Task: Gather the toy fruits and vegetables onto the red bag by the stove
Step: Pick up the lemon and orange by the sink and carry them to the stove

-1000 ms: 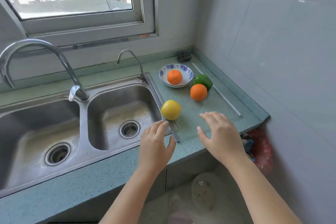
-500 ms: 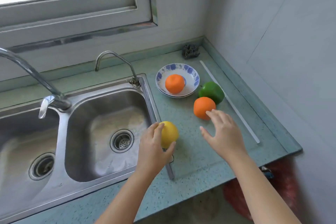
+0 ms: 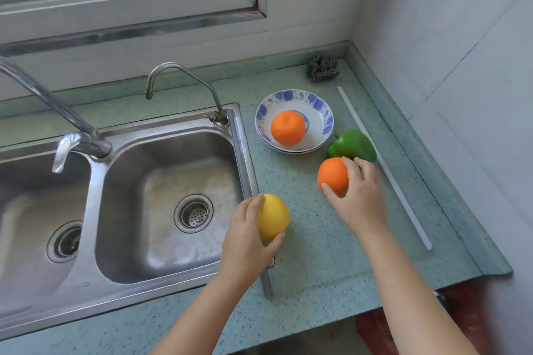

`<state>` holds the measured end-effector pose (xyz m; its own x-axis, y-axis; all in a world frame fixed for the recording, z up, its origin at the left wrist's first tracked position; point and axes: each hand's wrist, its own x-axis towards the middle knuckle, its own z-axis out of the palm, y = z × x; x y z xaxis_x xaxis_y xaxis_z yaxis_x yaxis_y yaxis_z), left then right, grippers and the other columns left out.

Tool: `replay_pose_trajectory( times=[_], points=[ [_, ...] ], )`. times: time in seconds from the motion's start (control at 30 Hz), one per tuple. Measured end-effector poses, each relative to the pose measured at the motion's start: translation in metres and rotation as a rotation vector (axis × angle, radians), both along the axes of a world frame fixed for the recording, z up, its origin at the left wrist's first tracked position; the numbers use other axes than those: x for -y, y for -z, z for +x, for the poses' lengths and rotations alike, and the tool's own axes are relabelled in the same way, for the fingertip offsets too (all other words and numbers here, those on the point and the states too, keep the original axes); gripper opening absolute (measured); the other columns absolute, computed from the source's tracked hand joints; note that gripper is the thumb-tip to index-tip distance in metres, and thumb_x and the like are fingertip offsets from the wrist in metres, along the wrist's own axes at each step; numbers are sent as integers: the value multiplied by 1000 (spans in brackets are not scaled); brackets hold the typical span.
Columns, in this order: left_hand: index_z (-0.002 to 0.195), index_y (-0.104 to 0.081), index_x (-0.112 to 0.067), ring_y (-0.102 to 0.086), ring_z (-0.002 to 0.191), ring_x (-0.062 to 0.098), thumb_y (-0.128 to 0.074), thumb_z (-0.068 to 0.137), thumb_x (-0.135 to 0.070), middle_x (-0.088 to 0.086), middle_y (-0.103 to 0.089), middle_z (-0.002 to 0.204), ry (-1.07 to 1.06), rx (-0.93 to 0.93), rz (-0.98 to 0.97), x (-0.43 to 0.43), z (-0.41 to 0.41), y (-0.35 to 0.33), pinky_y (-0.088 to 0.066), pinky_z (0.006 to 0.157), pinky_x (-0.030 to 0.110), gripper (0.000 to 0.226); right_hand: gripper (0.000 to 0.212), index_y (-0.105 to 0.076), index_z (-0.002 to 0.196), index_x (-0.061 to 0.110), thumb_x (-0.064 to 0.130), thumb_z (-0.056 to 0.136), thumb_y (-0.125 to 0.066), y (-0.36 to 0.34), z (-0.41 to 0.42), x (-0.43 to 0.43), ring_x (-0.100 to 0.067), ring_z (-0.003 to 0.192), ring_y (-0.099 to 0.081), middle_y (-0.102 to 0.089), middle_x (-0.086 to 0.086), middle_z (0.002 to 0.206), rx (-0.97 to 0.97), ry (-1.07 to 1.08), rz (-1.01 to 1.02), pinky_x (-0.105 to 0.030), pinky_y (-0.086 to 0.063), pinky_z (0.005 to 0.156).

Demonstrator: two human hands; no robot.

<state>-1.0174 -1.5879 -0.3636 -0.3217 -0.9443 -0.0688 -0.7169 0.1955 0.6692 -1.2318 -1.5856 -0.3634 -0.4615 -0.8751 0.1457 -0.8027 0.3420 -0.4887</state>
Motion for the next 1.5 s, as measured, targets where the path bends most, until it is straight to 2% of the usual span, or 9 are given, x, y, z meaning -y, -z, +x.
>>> replay_pose_trajectory(
  times=[0.4, 0.5, 0.6, 0.77, 0.97, 1.07, 1.2, 1.4, 1.5],
  points=[
    [136, -36, -19, -39, 115, 18, -73, 74, -32, 2, -39, 131, -26, -29, 27, 1, 0, 0, -51, 82, 39, 74, 67, -46, 127, 5, 20, 70, -77, 10, 7, 5, -38, 113, -40, -40, -23, 126, 102, 6, -70, -46, -43, 87],
    [136, -35, -20, -39, 112, 14, -73, 74, -33, 0, -39, 131, -43, -38, 22, 2, 0, 0, -48, 83, 31, 74, 65, -47, 126, 4, 18, 70, -77, 10, 8, 6, -37, 113, -40, -40, -22, 124, 125, 13, -90, -43, -42, 87],
    [136, -34, -21, -40, 115, 14, -72, 75, -34, -1, -39, 131, -58, -56, 28, 1, 0, 0, -37, 82, 20, 73, 65, -48, 125, 4, 18, 69, -78, 9, 10, 6, -37, 112, -41, -41, -22, 123, 124, 15, -100, -39, -41, 84],
    [136, -33, -21, -39, 117, 13, -72, 76, -33, -3, -38, 131, -87, -88, 57, -1, 1, -1, -33, 83, 16, 73, 64, -50, 122, 4, 16, 67, -79, 7, 17, 3, -38, 109, -43, -43, -22, 120, 143, 4, -129, -39, -41, 83],
    [137, -31, -18, -40, 120, 14, -72, 76, -32, 0, -39, 133, -227, -204, 126, -1, -3, -6, -37, 96, 27, 75, 65, -50, 122, 5, 14, 65, -80, -6, 36, 4, -39, 107, -45, -42, -21, 119, 176, -71, -155, -46, -45, 85],
    [136, -32, -20, -42, 115, 12, -73, 75, -32, -3, -39, 130, -280, -253, 133, -4, 3, -15, -39, 93, 27, 74, 66, -49, 123, 6, 14, 66, -79, -19, 44, 2, -37, 109, -44, -41, -19, 120, 194, -103, -183, -46, -44, 89],
    [134, -34, -22, -41, 105, 7, -74, 75, -29, -9, -38, 121, -348, -321, 79, -15, 26, -31, -37, 86, 22, 72, 66, -46, 126, 9, 17, 68, -78, -38, 64, -3, -29, 109, -44, -39, -14, 122, 232, -175, -212, -36, -42, 88],
    [132, -35, -27, -50, 107, 16, -76, 73, -28, -5, -43, 126, -530, -420, -9, -48, 85, -55, -46, 87, 30, 71, 66, -45, 127, 14, 17, 70, -77, -73, 117, -13, -11, 105, -37, -34, -1, 119, 329, -338, -271, -23, -33, 87],
    [126, -35, -34, -51, 106, 14, -76, 73, -29, -6, -44, 123, -623, -492, -46, -72, 116, -67, -47, 85, 29, 67, 66, -46, 126, 16, 17, 69, -78, -88, 149, -24, -9, 104, -37, -34, 2, 117, 358, -448, -285, -11, -32, 78]
  ],
)
